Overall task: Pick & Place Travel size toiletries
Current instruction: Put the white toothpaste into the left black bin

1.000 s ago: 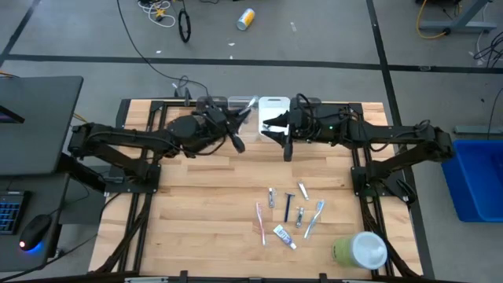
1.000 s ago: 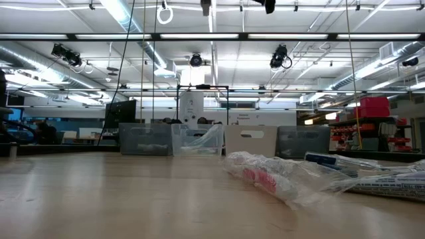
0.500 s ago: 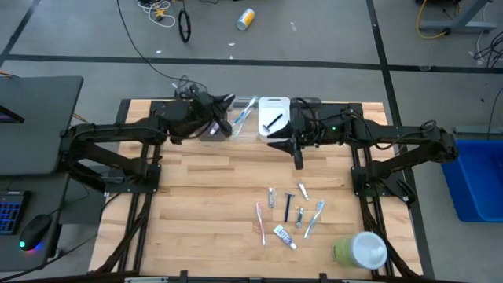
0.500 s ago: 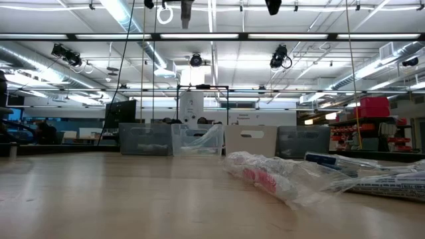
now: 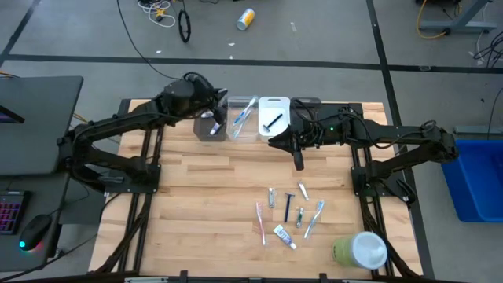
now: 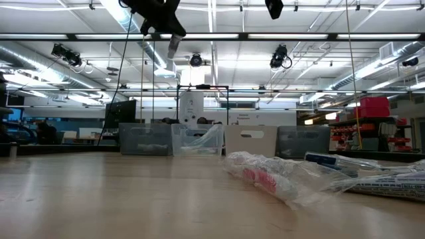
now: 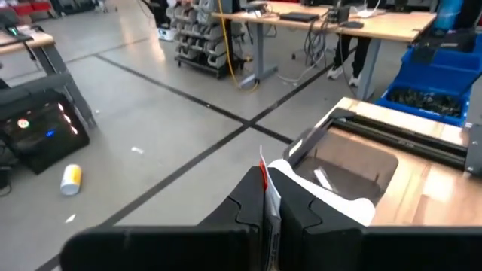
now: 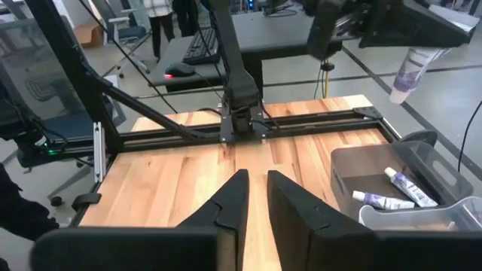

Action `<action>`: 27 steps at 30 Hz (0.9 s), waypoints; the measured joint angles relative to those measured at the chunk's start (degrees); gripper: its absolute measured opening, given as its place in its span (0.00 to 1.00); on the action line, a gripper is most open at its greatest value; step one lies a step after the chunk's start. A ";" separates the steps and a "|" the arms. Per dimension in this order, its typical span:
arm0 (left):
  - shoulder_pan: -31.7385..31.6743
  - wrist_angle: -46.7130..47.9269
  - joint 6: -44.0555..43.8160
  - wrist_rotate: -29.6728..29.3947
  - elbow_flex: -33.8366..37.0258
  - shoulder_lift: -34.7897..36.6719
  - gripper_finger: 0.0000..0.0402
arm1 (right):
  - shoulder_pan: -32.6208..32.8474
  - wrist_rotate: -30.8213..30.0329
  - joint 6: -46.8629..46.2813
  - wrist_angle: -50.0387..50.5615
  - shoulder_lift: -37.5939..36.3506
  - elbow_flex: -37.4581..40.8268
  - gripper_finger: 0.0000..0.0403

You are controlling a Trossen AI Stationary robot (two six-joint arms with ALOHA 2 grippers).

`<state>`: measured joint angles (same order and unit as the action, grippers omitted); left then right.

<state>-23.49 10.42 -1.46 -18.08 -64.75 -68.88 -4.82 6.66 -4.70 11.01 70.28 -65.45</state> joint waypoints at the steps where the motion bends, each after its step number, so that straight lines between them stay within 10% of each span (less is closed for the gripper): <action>1: -0.87 0.32 0.19 0.89 0.00 0.00 0.04 | 0.00 -0.01 0.09 0.23 0.00 0.00 0.12; 27: -15.25 4.45 -0.42 11.35 11.03 -4.30 0.04 | -0.02 -0.13 1.06 2.09 0.01 0.07 0.05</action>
<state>-38.74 14.87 -1.88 -6.73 -53.72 -73.18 -4.84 6.52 -3.64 13.10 70.29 -65.39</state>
